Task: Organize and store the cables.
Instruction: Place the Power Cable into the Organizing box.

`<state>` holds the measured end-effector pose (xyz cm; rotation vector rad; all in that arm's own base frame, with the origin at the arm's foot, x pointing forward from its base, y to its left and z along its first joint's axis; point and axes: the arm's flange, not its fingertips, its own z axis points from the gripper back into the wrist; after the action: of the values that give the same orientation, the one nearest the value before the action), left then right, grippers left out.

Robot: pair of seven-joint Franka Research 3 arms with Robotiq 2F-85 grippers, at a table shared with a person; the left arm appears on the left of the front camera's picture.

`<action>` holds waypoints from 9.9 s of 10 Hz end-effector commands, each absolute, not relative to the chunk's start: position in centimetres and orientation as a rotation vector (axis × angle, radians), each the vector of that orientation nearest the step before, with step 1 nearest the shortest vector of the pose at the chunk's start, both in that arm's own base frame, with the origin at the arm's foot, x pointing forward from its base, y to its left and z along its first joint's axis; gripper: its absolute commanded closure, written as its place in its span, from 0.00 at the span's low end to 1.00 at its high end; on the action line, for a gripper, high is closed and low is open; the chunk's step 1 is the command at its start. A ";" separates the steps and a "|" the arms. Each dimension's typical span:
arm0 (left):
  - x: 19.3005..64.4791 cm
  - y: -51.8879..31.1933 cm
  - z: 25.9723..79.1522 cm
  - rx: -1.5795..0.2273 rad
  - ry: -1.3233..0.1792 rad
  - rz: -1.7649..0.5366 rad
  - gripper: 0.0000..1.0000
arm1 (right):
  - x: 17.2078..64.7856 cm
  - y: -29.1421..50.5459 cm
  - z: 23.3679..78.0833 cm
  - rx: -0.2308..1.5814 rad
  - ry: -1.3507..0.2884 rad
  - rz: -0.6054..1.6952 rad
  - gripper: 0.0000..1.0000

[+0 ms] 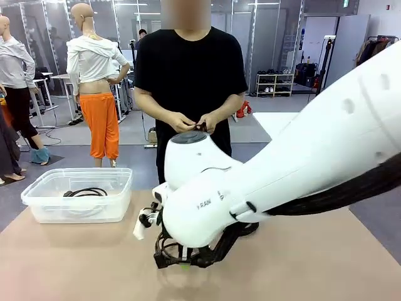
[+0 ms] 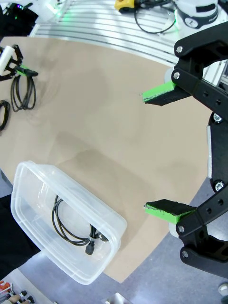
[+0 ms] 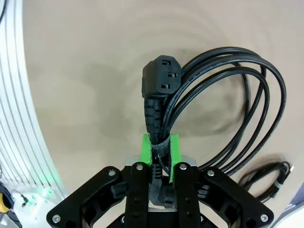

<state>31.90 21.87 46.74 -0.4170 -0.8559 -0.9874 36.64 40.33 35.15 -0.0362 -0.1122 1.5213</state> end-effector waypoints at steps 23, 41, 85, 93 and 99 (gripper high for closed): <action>30.4 1.6 52.0 -0.404 -0.670 -1.057 0.00 | 27.7 -9.9 48.6 0.422 -0.758 1.171 0.00; 33.8 -24.7 45.7 -0.248 -0.386 -1.529 0.00 | 19.2 -23.6 43.8 0.542 -0.924 1.053 0.00; 40.6 -27.3 46.4 -0.004 -0.248 -1.643 0.83 | 19.2 -23.6 43.8 0.542 -0.924 1.053 0.00; 54.6 -4.7 50.3 0.014 -0.369 -1.497 0.83 | 19.2 -23.6 43.8 0.542 -0.924 1.053 0.00; 61.9 -0.7 44.1 -0.031 -0.243 -1.446 0.83 | 19.2 -23.6 43.8 0.542 -0.924 1.053 0.00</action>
<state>60.30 -0.70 44.08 0.0016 -0.2605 -1.4261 19.23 -23.49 43.65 0.5471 -0.9053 1.0410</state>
